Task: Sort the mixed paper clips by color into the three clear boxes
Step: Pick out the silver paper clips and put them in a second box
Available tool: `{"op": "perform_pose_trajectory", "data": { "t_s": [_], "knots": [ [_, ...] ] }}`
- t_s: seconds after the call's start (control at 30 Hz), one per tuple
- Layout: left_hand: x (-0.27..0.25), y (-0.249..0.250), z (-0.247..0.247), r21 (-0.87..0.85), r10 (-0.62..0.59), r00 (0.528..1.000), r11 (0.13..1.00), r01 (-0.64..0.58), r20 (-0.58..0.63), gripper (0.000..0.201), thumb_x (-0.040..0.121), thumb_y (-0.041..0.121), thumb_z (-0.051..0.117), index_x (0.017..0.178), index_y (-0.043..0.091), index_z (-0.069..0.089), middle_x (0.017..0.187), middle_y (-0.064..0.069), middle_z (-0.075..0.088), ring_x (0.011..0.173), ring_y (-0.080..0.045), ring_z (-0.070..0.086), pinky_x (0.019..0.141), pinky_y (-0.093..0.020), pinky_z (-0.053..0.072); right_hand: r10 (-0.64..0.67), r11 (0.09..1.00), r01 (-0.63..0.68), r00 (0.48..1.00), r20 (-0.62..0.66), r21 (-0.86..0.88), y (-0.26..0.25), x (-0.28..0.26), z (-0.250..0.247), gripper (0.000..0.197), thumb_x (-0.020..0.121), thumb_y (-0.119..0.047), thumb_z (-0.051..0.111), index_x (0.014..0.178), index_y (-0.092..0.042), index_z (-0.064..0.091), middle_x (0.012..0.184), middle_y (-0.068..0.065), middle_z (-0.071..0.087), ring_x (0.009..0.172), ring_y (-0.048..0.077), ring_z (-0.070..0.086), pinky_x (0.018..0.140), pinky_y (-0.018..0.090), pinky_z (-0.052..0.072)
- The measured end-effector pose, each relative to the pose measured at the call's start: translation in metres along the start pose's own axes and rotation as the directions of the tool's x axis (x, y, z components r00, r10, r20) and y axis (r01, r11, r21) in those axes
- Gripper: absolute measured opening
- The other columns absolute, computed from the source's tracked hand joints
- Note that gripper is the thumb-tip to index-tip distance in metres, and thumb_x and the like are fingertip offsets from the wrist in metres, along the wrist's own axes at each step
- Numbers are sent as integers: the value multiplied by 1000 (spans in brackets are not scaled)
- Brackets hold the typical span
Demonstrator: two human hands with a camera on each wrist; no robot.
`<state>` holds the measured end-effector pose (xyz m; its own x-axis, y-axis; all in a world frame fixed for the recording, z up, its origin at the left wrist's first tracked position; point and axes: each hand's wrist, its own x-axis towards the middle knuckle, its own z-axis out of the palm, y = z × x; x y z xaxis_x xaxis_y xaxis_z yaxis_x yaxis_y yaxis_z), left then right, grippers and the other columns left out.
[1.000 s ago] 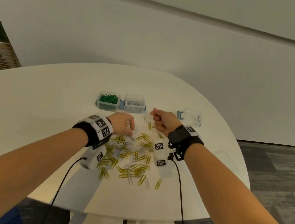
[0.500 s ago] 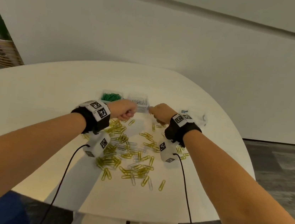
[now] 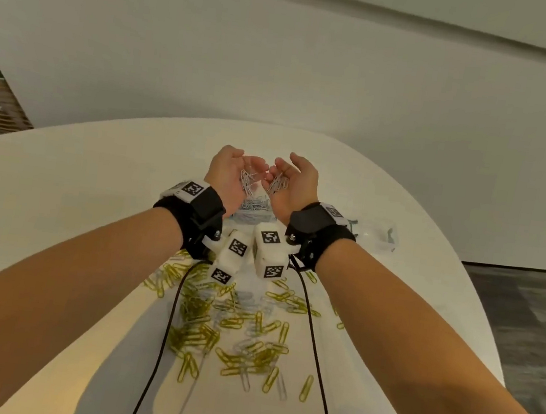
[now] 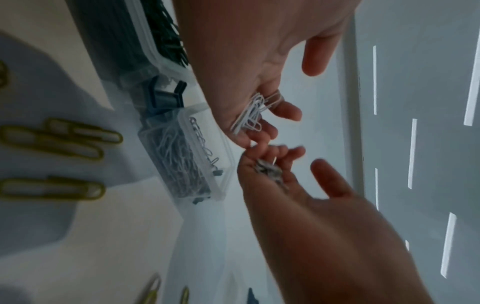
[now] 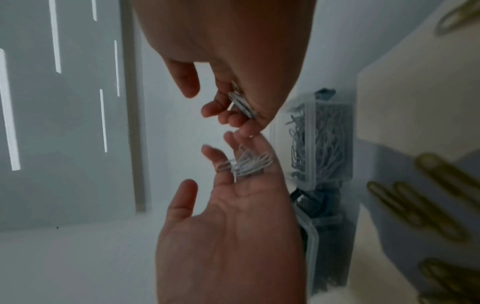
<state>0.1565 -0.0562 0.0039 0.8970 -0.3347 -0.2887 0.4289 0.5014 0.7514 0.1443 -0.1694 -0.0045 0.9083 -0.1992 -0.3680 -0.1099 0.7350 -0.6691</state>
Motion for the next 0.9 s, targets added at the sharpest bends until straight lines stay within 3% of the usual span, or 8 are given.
{"op": "perform_pose_trajectory", "data": {
  "t_s": [0.2, 0.33, 0.43, 0.5, 0.6, 0.7, 0.77, 0.9],
  "knots": [
    [6, -8, -7, 78, 93, 989, 993, -84, -115, 47, 96, 31, 32, 117, -3, 58, 117, -22, 63, 100, -24, 62, 69, -23, 47, -69, 996, 63, 994, 87, 65, 7, 2, -8, 27, 93, -23, 40, 106, -2, 51, 107, 23, 56, 86, 29, 60, 76, 28, 49],
    [0, 3, -11, 130, 108, 992, 987, -98, -68, 52, 97, 36, 28, 140, 10, 41, 131, -11, 57, 103, -11, 60, 79, -20, 42, -103, 988, 123, 973, 205, -91, -1, -18, -6, 33, 93, -19, 31, 102, -1, 57, 93, 23, 70, 116, 36, 57, 112, 37, 31],
    [-11, 14, -9, 216, 144, 986, 969, -122, -88, 51, 97, 37, 28, 142, 15, 39, 134, -6, 55, 103, -6, 58, 97, -22, 35, -87, 944, 134, 983, 163, -303, -13, -32, -9, 35, 93, -21, 34, 107, -8, 63, 106, 15, 71, 128, 27, 46, 108, 36, 18],
    [-29, 15, -7, 356, 161, 984, 926, -124, -76, 45, 97, 32, 30, 131, 12, 51, 128, -5, 59, 111, -12, 55, 104, -25, 32, -88, 861, 124, 991, 96, -492, -25, -48, -15, 31, 94, -21, 40, 114, -11, 62, 117, 15, 66, 121, 23, 49, 98, 36, 23],
    [-73, 1, -10, 766, 60, 998, 641, -51, 17, 20, 95, 25, 48, 103, 12, 60, 107, -7, 61, 102, -20, 56, 88, -30, 44, 30, 590, 58, 995, 94, -805, -34, -84, -36, 20, 94, -16, 48, 109, -13, 61, 95, 8, 64, 88, 20, 58, 78, 32, 45],
    [-110, -32, -24, 993, -208, 972, 59, -99, 109, 22, 88, 26, 61, 106, 14, 62, 102, -4, 61, 91, -18, 56, 74, -28, 45, 290, -8, 165, 944, 156, -986, -21, -120, -65, 23, 89, -10, 58, 110, -17, 64, 93, 5, 61, 79, 17, 57, 69, 29, 51],
    [-123, -53, -27, 940, -261, 954, -260, -220, 151, 29, 86, 29, 64, 114, 21, 59, 107, 0, 55, 94, -17, 54, 74, -27, 42, 332, -333, 364, 909, 253, -870, -5, -132, -79, 31, 87, -14, 64, 118, -19, 63, 106, 6, 60, 90, 18, 55, 77, 27, 45],
    [-130, -76, -30, 888, -159, 966, -386, -249, 201, 36, 85, 21, 65, 119, 16, 53, 117, -6, 52, 101, -21, 52, 79, -26, 42, 246, -480, 431, 902, 354, -764, 22, -141, -93, 43, 83, -26, 72, 123, -18, 60, 117, 11, 56, 104, 25, 55, 84, 29, 41]
  ]
}}
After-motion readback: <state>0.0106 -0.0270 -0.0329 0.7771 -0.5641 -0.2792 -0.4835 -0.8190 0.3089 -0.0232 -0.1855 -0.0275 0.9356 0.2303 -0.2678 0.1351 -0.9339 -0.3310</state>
